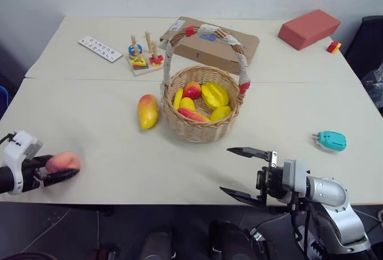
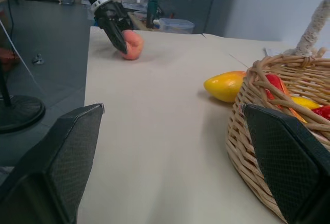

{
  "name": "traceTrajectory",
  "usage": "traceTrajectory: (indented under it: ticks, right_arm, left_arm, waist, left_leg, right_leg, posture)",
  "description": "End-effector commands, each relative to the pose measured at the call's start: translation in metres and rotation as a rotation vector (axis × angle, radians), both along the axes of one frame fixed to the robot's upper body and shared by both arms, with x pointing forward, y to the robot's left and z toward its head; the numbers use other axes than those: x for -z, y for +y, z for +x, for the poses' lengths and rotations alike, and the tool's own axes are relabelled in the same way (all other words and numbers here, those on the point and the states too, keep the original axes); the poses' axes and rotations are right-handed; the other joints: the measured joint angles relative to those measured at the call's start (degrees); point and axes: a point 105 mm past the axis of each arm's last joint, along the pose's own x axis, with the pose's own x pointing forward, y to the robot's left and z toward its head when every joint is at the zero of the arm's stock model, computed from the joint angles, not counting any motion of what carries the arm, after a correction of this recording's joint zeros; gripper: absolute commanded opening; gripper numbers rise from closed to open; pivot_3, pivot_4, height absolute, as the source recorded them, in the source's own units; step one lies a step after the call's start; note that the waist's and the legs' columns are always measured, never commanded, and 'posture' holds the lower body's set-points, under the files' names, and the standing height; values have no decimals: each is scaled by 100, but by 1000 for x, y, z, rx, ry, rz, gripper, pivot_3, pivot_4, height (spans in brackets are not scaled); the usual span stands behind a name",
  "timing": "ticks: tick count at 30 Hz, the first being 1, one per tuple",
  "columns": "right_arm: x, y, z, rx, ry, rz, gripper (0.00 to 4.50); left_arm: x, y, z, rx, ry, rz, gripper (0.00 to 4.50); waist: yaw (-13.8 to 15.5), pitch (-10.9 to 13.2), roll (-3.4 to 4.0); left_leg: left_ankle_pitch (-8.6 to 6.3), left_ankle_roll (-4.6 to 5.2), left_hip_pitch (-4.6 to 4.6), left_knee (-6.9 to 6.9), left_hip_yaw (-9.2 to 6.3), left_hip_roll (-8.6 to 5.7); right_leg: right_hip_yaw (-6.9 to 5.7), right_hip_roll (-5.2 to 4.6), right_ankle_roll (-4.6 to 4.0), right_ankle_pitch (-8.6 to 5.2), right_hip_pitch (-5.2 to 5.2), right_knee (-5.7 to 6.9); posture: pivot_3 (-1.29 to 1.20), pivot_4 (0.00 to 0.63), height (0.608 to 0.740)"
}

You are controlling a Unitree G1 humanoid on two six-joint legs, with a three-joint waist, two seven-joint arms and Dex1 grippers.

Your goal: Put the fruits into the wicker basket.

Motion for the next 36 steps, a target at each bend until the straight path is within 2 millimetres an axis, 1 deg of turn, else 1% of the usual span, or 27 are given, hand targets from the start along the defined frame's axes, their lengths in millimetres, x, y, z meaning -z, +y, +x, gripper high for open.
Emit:
traceTrajectory:
  ticks: [1, 3, 4, 6, 7, 8, 9, 12, 13, 14, 15, 16, 17, 18, 19, 21, 22, 23, 25, 27, 28, 30, 31, 32, 34, 35, 36]
  right_arm:
    - [-10, -1, -4, 18, -43, 11, 4500]
    - [-13, -5, -3, 51, -39, 29, 4500]
    - [-14, -8, -2, 80, -31, 45, 4500]
    - [-14, -18, -2, 133, -19, 40, 4500]
    - [-14, -23, -1, 169, -18, 45, 4500]
    - [-16, -30, 2, 218, -24, 56, 4500]
    - [-22, -37, 7, 280, -28, 95, 4500]
    - [-42, -50, 18, 417, -72, 214, 4500]
    - [-49, -53, 21, 452, -83, 254, 4500]
    - [-53, -55, 24, 480, -97, 278, 4500]
    - [-55, -56, 26, 497, -104, 290, 4500]
    - [-56, -56, 27, 510, -107, 298, 4500]
    - [-56, -56, 29, 519, -110, 303, 4500]
    - [-57, -54, 29, 521, -112, 307, 4500]
    - [-57, -52, 30, 522, -115, 310, 4500]
    - [-57, -47, 30, 516, -125, 307, 4500]
    - [-57, -45, 29, 514, -127, 308, 4500]
    - [-56, -43, 27, 512, -129, 306, 4500]
    - [-55, -41, 24, 511, -126, 304, 4500]
    - [-52, -40, 23, 507, -124, 295, 4500]
    - [-52, -39, 22, 502, -128, 293, 4500]
    - [-53, -38, 22, 493, -134, 293, 4500]
    - [-53, -38, 22, 492, -136, 294, 4500]
    - [-53, -38, 23, 484, -135, 294, 4500]
    - [-51, -34, 23, 446, -138, 273, 4500]
    - [-51, -31, 22, 417, -148, 253, 4500]
    - [-50, -29, 21, 394, -158, 237, 4500]
  left_arm:
    - [-14, -9, 7, 87, -145, -70, 3169]
    - [-19, -25, 3, 193, -171, -111, 2905]
    - [-22, -35, 0, 256, -171, -112, 2905]
    - [-43, -64, 2, 386, -230, -152, 2905]
    - [-53, -79, 7, 437, -267, -152, 2905]
    - [-65, -100, 13, 502, -317, -165, 2905]
    - [-75, -119, 19, 556, -363, -167, 2905]
    - [-97, -167, 32, 669, -435, -231, 2905]
    - [-105, -184, 47, 668, -483, -254, 2905]
    - [-112, -205, 60, 689, -530, -272, 2905]
    - [-118, -221, 69, 703, -559, -277, 2905]
    - [-120, -239, 81, 707, -568, -295, 2905]
    - [-120, -250, 88, 711, -567, -303, 2905]
    - [-115, -262, 98, 708, -549, -288, 2905]
    - [-110, -271, 106, 699, -536, -270, 2905]
    - [-103, -278, 114, 700, -523, -229, 2905]
    - [-101, -278, 116, 700, -521, -213, 3536]
    - [-102, -278, 117, 700, -534, -216, 3768]
    - [-110, -274, 115, 712, -584, -238, 4442]
    - [-120, -265, 107, 740, -644, -283, 4478]
    - [-123, -258, 104, 739, -688, -276, 4478]
    - [-121, -238, 98, 710, -710, -262, 4478]
    - [-118, -232, 96, 699, -707, -257, 4478]
    - [-113, -216, 89, 683, -713, -260, 4478]
    - [-106, -173, 72, 584, -763, -253, 4478]
    - [-99, -149, 64, 515, -757, -235, 4478]
    - [-93, -131, 58, 452, -747, -211, 4478]
  waist:
    - [8, 0, 1]
    - [2, 0, -8]
    - [-1, 1, -17]
    - [-3, 0, -24]
    - [11, 0, -30]
    - [48, 0, -33]
    - [111, 2, -31]
    - [146, 1, -31]
    - [144, -1, -29]
    - [161, -2, -25]
    - [164, -1, -29]
    - [162, -2, -32]
    - [166, -4, -36]
    - [150, -4, -35]
    - [130, -4, -35]
    - [79, -4, -35]
    - [45, -4, -35]
    - [11, -3, -36]
    - [-3, -2, -39]
    - [-1, -1, -39]
    - [-3, -1, -39]
    - [-20, -2, -39]
    - [-25, -2, -39]
    - [-15, -2, -39]
    - [-53, -3, -36]
    - [-106, -2, -37]
    - [-148, -2, -38]
  left_leg:
    - [0, 0, 0, 0, 9, 0]
    - [3, 4, 0, 3, 39, -3]
    - [4, 4, 0, 3, 44, -2]
    - [4, 3, -1, 5, 46, 1]
    - [4, 2, 0, 6, 47, 1]
    - [4, 2, -1, 10, 45, 1]
    - [4, 3, -1, 18, 42, -1]
    - [11, -20, 5, 24, 50, -8]
    - [14, -23, 7, 25, 55, -9]
    - [22, -27, 7, 23, 59, -10]
    - [41, -8, 8, 24, 61, -13]
    - [53, -3, 3, 23, 59, -15]
    - [56, -5, 4, 19, 62, -14]
    - [59, -2, 3, 20, 63, -18]
    - [61, -1, 0, 18, 67, -17]
    - [62, 1, 5, 12, 90, -13]
    - [61, 0, 3, 10, 102, -5]
    - [60, -2, 5, 7, 103, -4]
    - [60, -4, -1, 6, 102, 6]
    - [63, -9, -2, 9, 95, 10]
    - [63, -9, -1, 14, 96, 11]
    - [63, -9, 6, 18, 102, 11]
    - [63, -9, 9, 18, 103, 12]
    - [63, -9, 11, 18, 103, 16]
    - [61, -14, 11, 17, 103, 23]
    - [58, -17, 17, 13, 105, 26]
    - [54, -23, 15, 12, 105, 35]
  right_leg:
    - [11, -2, 0, 0, -9, 12]
    - [39, -7, 0, 0, -30, 30]
    - [44, -6, 2, 1, -32, 32]
    - [48, -6, 2, 1, -36, 34]
    - [51, -7, 2, 1, -35, 33]
    - [53, -8, 3, 2, -34, 31]
    - [53, -13, 3, 2, -34, 28]
    - [72, -15, 23, 14, -28, 27]
    - [77, -15, 24, 15, -29, 30]
    - [78, -11, 29, 18, -31, 31]
    - [80, -6, 30, 18, -31, 38]
    - [80, 0, 30, 19, -37, 43]
    - [80, 3, 32, 21, -35, 60]
    - [78, 20, 32, 20, -36, 60]
    - [81, 32, 33, 21, -39, 57]
    - [99, 47, 33, 21, -47, 55]
    - [103, 62, 33, 21, -57, 51]
    - [109, 71, 33, 21, -63, 51]
    - [117, 80, 32, 20, -71, 51]
    - [137, 81, 32, 20, -72, 51]
    - [143, 81, 31, 20, -71, 54]
    - [158, 78, 32, 20, -69, 56]
    - [163, 76, 31, 20, -69, 57]
    - [168, 72, 31, 20, -69, 57]
    - [172, 69, 30, 21, -70, 59]
    - [177, 66, 29, 21, -70, 58]
    - [177, 70, 26, 19, -70, 53]
  posture:
    - [0, 150, 740]
    - [0, 150, 740]
    - [0, 150, 740]
    - [0, 150, 740]
    - [0, 150, 740]
    - [0, 150, 740]
    - [0, 150, 740]
    - [0, 150, 740]
    - [0, 150, 740]
    - [0, 150, 740]
    - [0, 150, 740]
    - [0, 150, 740]
    - [0, 150, 740]
    - [0, 150, 740]
    - [0, 150, 740]
    - [0, 150, 740]
    - [0, 150, 740]
    - [0, 150, 740]
    - [0, 150, 740]
    - [0, 150, 740]
    - [0, 150, 740]
    - [0, 150, 740]
    - [0, 150, 740]
    - [0, 150, 740]
    - [0, 150, 740]
    - [0, 150, 740]
    - [0, 150, 740]
